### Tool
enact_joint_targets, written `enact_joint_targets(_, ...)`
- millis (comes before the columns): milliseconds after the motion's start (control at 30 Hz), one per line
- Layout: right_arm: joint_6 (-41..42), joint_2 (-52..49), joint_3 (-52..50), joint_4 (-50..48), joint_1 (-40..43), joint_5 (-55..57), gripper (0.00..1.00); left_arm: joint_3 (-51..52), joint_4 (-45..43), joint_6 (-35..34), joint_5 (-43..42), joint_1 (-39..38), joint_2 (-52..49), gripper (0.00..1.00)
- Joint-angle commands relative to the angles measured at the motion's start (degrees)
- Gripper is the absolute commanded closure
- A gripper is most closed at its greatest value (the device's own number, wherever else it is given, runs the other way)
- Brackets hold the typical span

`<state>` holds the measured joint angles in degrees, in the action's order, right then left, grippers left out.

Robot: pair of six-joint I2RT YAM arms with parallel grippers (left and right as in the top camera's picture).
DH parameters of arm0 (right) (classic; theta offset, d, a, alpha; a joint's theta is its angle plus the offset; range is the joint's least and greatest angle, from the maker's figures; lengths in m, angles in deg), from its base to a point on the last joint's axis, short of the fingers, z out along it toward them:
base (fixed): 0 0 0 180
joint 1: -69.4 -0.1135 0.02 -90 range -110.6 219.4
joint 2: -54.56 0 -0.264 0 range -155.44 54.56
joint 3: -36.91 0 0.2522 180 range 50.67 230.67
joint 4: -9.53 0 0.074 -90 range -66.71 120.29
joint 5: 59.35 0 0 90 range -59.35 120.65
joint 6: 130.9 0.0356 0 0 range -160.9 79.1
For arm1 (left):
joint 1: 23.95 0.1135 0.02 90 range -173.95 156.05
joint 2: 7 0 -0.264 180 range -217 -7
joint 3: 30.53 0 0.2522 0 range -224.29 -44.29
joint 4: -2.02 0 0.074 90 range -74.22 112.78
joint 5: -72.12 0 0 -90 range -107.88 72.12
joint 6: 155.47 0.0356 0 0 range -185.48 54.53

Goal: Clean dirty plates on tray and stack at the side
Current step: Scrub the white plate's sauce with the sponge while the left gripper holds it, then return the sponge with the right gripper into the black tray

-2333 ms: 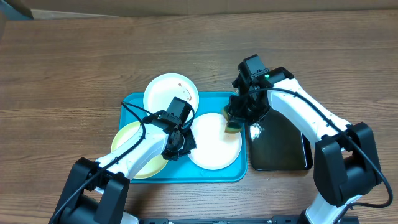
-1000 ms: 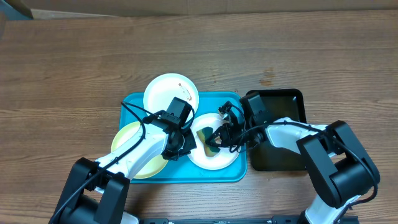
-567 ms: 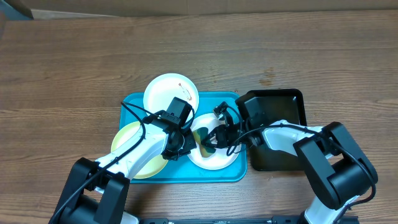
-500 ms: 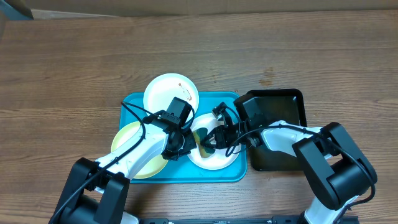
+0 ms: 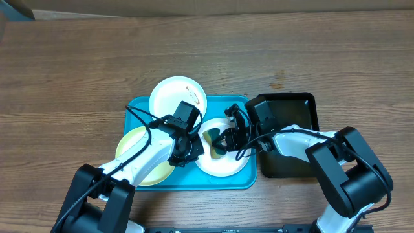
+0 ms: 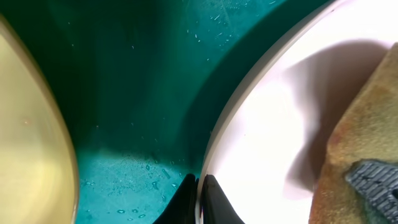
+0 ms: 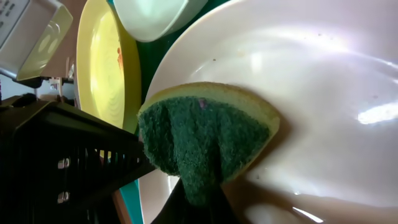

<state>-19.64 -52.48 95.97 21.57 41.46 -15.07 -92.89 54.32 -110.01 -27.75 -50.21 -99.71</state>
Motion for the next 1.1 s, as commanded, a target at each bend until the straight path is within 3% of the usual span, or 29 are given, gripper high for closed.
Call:
enact_joint_targets(0,-1.8,0.3,-0.2,-0.9,2.3,-3.2,0.96,0.5,0.5,1.3,0.9,0.0,-0.5,0.94)
enact_joint_targets(200,-2.2,0.7,1.2,-4.0,9.1,-18.1,0.96,0.5,0.6,1.3,1.1,0.0,-0.5,0.96)
enact_joint_targets(367,-1.3,5.6,2.1,0.3,12.4,-18.0,0.96,0.2,0.7,1.3,2.6,0.0,-0.5,0.96)
enact_joint_targets(567,-3.6,16.6,6.2,19.7,15.5,0.8,0.96,-1.9,2.7,3.5,3.8,0.0,-0.5,0.96)
enact_joint_targets(733,-3.7,23.6,11.1,40.4,17.0,25.5,0.96,-3.0,3.4,4.3,5.8,0.0,-0.5,0.96)
enact_joint_targets(833,-3.6,24.4,10.9,47.6,17.0,36.1,0.96,-3.0,3.4,4.3,5.8,0.0,-0.5,0.96)
enact_joint_targets(1067,-3.5,20.5,7.9,49.4,17.0,41.9,0.81,-3.0,3.1,4.8,5.8,0.0,-0.5,0.96)
